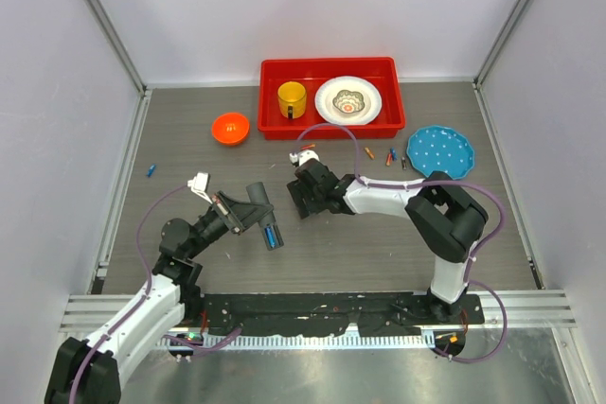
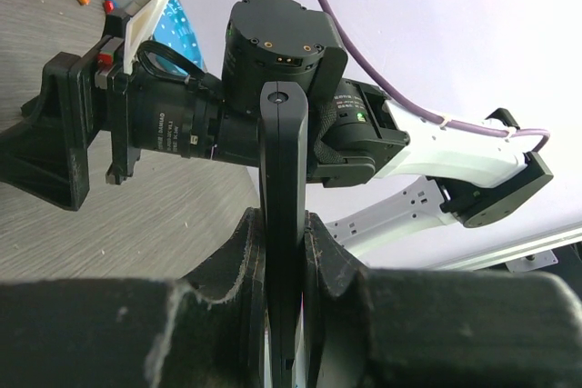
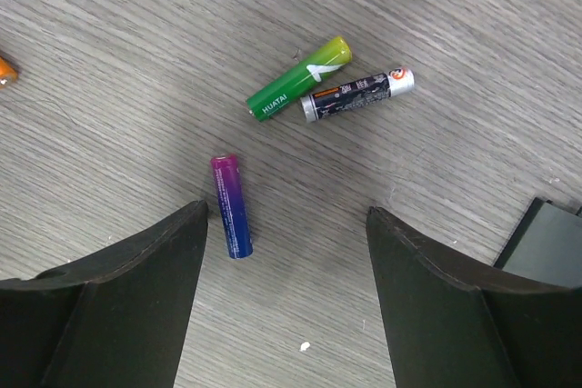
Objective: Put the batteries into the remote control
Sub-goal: Pick up the battery from the center of the board, then load the battery into the remote control.
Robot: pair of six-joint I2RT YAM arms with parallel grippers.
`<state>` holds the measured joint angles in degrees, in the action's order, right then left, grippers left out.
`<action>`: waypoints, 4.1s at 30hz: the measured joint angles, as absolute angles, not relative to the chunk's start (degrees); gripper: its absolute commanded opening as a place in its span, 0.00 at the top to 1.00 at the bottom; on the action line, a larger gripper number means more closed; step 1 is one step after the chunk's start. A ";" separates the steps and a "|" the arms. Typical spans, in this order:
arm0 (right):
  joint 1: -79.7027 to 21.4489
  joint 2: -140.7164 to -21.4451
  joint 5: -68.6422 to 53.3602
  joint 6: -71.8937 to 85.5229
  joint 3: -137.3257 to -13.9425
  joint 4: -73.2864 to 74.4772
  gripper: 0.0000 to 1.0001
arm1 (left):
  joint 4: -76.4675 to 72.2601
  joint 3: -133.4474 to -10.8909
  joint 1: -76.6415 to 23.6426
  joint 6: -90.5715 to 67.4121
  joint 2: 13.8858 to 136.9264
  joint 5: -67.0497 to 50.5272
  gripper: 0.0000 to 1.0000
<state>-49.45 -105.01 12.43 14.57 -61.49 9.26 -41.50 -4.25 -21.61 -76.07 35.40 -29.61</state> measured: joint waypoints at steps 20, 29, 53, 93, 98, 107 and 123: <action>-51.48 -105.41 13.26 14.20 -61.89 9.02 0.60 | -42.19 -3.44 -21.61 -76.12 35.66 -29.61 1.00; -52.95 -105.80 14.74 14.33 -62.28 9.28 0.89 | -42.19 -3.40 -21.61 -76.14 35.66 -29.61 1.00; -53.19 -88.77 17.98 19.84 -56.16 23.16 0.99 | -43.64 -3.64 -21.61 -76.05 41.78 -28.38 1.00; -58.76 -75.85 -2.31 31.53 -69.84 43.72 0.99 | -73.56 -9.28 -34.28 -73.03 76.58 -10.07 1.00; -58.76 -77.69 -1.89 31.79 -69.84 43.55 0.99 | -73.58 -9.28 -34.54 -73.06 76.09 -10.04 1.00; -58.78 -80.09 -1.72 31.88 -69.84 41.87 0.99 | -73.45 -9.26 -35.22 -72.99 75.29 -9.65 1.00; -58.81 -82.00 -1.54 31.86 -70.41 41.39 0.99 | -72.40 -9.08 -35.90 -72.90 74.59 -9.28 1.00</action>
